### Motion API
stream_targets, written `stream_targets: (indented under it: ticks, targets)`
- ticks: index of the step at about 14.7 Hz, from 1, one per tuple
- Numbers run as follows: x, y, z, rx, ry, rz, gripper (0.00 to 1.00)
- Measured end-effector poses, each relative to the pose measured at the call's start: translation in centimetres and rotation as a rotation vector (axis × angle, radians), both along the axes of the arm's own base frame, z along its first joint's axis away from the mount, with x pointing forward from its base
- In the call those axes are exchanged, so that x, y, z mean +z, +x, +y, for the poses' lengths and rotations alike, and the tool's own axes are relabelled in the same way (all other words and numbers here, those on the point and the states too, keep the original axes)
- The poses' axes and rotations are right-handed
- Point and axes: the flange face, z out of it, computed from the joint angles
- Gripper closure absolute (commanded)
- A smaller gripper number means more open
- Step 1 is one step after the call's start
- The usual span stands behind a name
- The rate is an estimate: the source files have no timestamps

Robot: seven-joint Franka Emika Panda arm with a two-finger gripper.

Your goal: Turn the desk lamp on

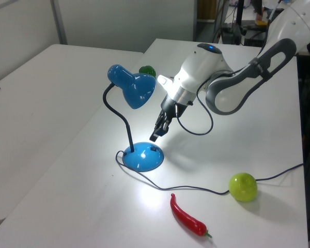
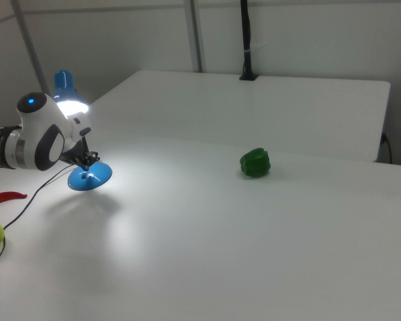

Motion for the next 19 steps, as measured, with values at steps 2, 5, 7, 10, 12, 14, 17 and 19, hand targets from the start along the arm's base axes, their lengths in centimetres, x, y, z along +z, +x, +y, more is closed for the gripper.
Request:
stream_targets:
  ticks: [2,5,7,10,12,14,17,19]
  targets:
    - [1.2,-0.3,-1.1,-0.006,-0.025,0.056,1.00]
    - [3.9,-1.1,-3.1,-0.016,-0.067,0.153,0.97]
    - [4.7,-1.9,-3.9,-0.017,-0.098,0.226,0.93]
    - [6.0,-3.6,-4.7,-0.006,-0.150,0.349,0.72]
    - [7.9,-4.9,-5.5,0.001,-0.193,0.398,0.47]
    - [10.1,-5.9,-6.8,-0.005,-0.230,0.425,0.23]
    - [13.2,-7.1,-9.6,-0.043,-0.248,0.463,0.00]
    - [15.5,-8.0,-11.9,-0.075,-0.251,0.486,0.00]
